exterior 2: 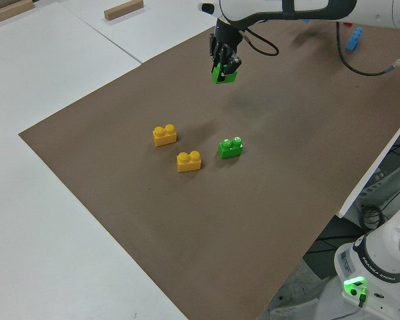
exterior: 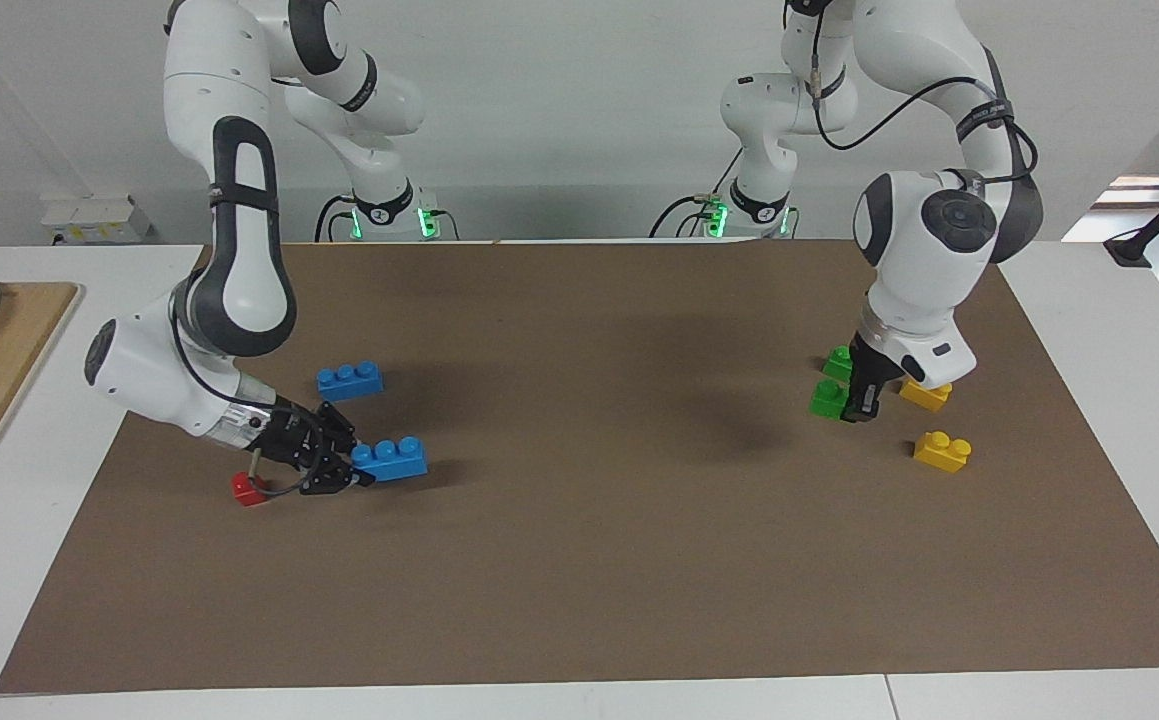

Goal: Remove green block with left arm and hold with right
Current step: 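Pull the green brick away with the left gripper while the right keeps blue, then lower the green brick with the left gripper while the right lowers blue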

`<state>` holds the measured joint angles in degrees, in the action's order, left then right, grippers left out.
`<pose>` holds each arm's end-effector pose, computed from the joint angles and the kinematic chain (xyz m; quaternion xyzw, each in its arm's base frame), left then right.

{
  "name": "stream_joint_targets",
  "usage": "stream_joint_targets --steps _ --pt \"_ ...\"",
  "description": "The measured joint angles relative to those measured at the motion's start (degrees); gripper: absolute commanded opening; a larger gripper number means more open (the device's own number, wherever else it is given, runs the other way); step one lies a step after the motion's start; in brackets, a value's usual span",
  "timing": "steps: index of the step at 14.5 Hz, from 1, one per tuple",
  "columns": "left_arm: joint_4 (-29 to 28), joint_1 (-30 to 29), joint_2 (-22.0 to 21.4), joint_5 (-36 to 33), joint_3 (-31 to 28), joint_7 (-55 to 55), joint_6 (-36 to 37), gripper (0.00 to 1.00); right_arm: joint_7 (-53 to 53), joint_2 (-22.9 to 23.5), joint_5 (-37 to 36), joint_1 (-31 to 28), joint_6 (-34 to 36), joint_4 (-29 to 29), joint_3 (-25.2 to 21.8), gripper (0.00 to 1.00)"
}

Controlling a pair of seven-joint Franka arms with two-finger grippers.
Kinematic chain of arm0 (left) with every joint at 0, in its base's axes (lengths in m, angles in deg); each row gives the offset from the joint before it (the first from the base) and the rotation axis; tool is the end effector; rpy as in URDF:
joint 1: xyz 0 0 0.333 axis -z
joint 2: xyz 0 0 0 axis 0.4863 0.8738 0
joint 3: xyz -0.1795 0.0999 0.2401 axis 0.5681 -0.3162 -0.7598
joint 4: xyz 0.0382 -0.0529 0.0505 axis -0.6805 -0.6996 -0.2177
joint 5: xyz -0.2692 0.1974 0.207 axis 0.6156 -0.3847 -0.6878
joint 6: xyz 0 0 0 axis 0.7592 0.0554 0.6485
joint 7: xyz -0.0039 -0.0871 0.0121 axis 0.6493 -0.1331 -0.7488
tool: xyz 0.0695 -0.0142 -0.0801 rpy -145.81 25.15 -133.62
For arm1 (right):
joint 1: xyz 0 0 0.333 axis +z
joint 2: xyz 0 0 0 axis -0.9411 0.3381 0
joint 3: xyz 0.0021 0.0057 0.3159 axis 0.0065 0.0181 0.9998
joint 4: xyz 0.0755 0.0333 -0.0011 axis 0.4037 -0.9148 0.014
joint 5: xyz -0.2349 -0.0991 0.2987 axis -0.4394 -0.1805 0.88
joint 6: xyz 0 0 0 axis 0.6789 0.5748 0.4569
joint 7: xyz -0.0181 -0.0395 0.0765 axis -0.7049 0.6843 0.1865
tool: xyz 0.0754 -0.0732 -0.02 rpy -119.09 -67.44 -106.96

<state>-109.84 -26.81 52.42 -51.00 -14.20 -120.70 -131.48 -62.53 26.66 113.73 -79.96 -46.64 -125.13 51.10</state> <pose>0.6136 -0.0742 0.4304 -0.8694 -0.4930 -0.0270 0.0180 0.6651 -0.0294 0.3238 -0.7301 0.6107 0.1842 0.2451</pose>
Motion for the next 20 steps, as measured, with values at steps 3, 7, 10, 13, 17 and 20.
stream_joint_targets --steps 3,7,10,13,17,20 --pt "-4.34 -3.35 -0.72 0.41 0.06 9.00 -5.28 0.00 1.31 1.64 -0.46 -1.55 0.10 -0.25 -0.01 0.00" --pt "-9.66 -4.98 -0.78 0.59 0.10 12.07 -12.54 0.00 1.98 2.11 -1.53 -2.75 -0.32 -0.97 -0.04 0.00" --pt "-11.32 -6.41 -0.16 4.14 0.05 11.22 -16.35 0.00 3.68 2.22 -1.53 -4.03 -2.11 -2.67 -0.06 0.00" --pt "-11.64 -7.37 1.47 5.20 -0.02 6.87 -18.98 0.00 4.63 2.21 -1.53 -4.26 -2.94 -3.57 -0.02 0.00" --pt "-11.64 -7.51 4.35 5.26 0.04 5.99 -20.28 0.00 7.75 1.83 -1.52 -4.16 -5.93 -5.35 0.26 0.70" --pt "-11.55 -7.54 5.38 5.30 0.08 5.83 -20.60 0.00 8.93 1.70 -3.34 -3.40 -6.06 -5.33 0.55 1.00"
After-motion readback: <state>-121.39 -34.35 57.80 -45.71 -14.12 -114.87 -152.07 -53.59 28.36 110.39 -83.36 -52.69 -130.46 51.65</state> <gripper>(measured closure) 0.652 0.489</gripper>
